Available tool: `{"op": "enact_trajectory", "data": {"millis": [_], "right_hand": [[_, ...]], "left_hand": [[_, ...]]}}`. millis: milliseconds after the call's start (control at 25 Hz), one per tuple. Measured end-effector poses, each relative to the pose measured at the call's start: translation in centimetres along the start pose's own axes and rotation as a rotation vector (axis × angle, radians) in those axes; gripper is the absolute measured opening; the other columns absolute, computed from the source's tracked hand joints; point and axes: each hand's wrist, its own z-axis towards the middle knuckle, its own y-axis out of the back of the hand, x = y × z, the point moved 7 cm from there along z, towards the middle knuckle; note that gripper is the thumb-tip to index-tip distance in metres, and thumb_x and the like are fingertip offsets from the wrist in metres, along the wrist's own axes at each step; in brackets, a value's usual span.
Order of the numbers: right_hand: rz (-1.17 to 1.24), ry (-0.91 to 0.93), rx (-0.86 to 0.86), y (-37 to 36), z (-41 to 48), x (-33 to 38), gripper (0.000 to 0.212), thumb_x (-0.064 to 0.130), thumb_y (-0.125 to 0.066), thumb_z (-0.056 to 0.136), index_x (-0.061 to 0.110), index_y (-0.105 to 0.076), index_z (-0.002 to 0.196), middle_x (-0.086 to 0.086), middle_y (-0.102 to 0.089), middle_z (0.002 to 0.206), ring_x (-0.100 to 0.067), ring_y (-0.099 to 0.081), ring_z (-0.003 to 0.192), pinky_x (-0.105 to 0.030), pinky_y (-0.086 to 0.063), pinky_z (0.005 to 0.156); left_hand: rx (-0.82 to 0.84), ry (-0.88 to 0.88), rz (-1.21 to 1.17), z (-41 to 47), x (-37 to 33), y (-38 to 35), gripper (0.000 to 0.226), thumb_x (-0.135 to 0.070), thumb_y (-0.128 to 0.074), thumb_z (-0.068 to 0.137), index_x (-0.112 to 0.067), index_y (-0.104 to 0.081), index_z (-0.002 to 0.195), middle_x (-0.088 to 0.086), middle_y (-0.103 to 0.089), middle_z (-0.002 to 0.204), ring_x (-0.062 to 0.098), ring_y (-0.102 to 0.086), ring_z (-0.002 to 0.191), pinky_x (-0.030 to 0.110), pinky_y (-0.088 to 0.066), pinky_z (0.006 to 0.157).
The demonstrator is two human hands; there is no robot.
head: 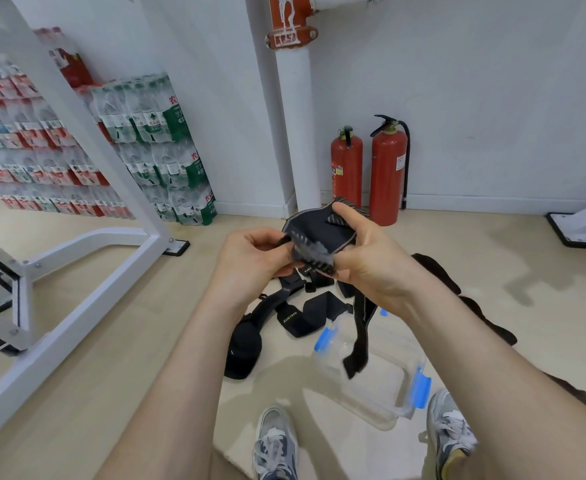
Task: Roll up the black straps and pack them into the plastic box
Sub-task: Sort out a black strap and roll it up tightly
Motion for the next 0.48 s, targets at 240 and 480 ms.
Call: {"op": "enact_trajectory", "data": {"millis": [240,480], "right_hand": [[0.069,0.065,-0.005,0.1,-0.9,1.3,0.104,-0.008,-0.077,0.071,0.023,-0.024,0.155,-0.004,-0.063,0.129,-0.026,-0.070,0.108,-0.045,-0.057,0.090],[0.165,0.026,-0.184,1.1,-0.3,0.2,0.085,-0.022,-0.066,0.076,0.011,-0.038,0.149,-0.013,-0.063,0.125,-0.021,-0.071,0.098,-0.030,-0.059,0.075]], "left_hand": [[-0.096,0.019,0.010,0.1,0.2,0.7,0.028,0.001,-0.070,0.087,-0.018,-0.050,0.092,0.006,-0.069,0.069,0.015,-0.059,0.047,0.020,-0.047,0.047],[0.267,-0.111,-0.104,-0.3,-0.9,0.1,0.047,0.000,-0.068,0.087,-0.033,-0.053,0.117,0.012,-0.066,0.091,0.021,-0.068,0.069,0.029,-0.056,0.068]]}}
